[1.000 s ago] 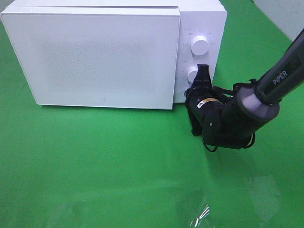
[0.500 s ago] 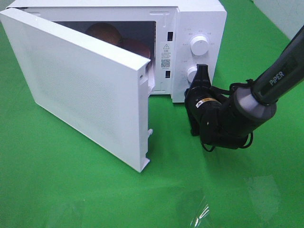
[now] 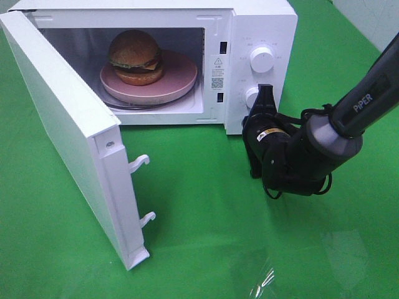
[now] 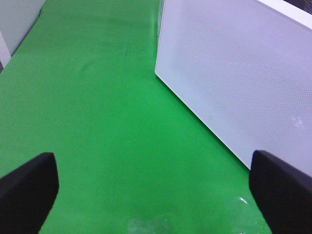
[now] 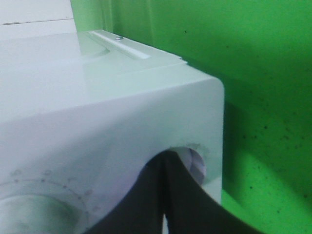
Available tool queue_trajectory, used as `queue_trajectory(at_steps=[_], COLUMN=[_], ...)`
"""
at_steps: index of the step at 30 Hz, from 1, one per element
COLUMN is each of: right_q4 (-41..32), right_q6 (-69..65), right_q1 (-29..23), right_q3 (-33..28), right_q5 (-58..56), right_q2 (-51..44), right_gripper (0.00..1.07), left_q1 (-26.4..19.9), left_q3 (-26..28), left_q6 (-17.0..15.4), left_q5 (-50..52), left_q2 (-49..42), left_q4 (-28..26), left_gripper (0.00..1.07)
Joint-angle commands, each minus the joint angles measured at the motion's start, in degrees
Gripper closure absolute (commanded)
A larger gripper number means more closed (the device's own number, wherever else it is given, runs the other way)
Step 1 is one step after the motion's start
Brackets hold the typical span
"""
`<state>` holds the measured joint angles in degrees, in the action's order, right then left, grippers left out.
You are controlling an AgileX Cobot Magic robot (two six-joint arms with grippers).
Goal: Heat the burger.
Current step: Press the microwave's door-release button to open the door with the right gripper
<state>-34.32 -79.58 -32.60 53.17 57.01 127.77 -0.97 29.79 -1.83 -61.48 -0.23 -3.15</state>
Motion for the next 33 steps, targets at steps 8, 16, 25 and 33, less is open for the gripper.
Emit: queue_trajectory(at_steps=[8, 16, 25, 33], right_q4=[2.6, 1.9, 1.4, 1.4], right_q6=[-3.1, -4.9, -2.3, 1.9], right_q1=[0.9, -1.0, -1.0, -1.0], right_q3=[4.0, 0.6, -3.4, -8.3], right_q5=[7.5, 2.2, -5.1, -15.2], right_q2=[-0.3, -3.2, -8.0, -13.4], right_gripper=[1.07, 1.07, 1.07, 1.07], left_q1=[-0.1, -0.1, -0.1, -0.1], left_q3=[-0.2, -0.2, -0.2, -0.2], left_q6=[-0.1, -0.1, -0.1, -0.1], left_q5=[0.4, 0.4, 0.4, 0.4], left_q2=[-0.3, -0.3, -0.3, -0.3], left_q4=[-0.2, -0.2, -0.2, -0.2], left_gripper=[0.08, 0.08, 0.08, 0.08])
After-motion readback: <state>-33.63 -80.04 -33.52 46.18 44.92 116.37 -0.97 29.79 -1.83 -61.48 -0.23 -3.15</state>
